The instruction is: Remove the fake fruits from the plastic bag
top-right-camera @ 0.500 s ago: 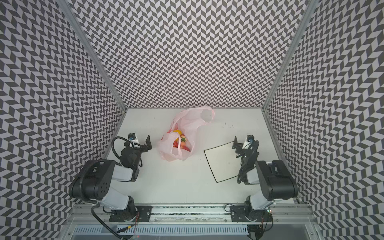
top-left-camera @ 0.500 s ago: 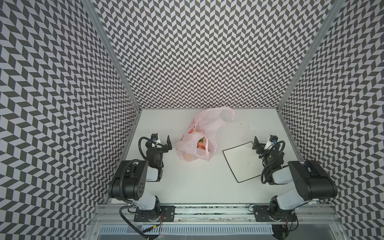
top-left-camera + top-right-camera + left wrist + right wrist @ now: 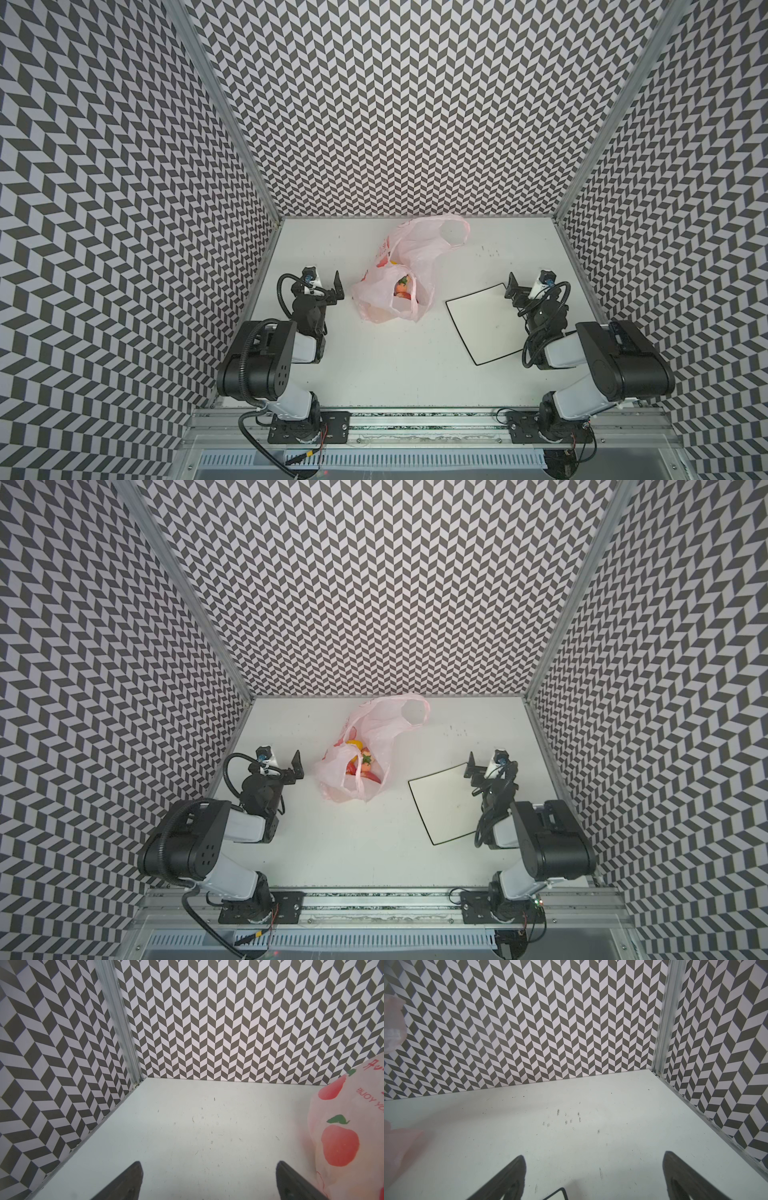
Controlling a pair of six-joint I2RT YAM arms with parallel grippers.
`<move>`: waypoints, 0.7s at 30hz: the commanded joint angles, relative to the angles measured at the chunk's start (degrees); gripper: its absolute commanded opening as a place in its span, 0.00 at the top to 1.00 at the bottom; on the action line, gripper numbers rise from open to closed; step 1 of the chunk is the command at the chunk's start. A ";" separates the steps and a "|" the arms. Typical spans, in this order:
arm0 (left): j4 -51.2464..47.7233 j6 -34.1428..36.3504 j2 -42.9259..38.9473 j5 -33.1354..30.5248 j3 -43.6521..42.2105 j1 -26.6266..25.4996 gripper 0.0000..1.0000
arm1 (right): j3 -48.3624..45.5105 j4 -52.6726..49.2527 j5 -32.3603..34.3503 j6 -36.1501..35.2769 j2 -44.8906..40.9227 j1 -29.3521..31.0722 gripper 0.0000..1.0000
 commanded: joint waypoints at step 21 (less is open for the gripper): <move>-22.76 -1.86 -23.29 -3.12 5.07 1.06 0.01 | 4.92 -22.41 -3.74 2.93 -20.32 -0.84 0.10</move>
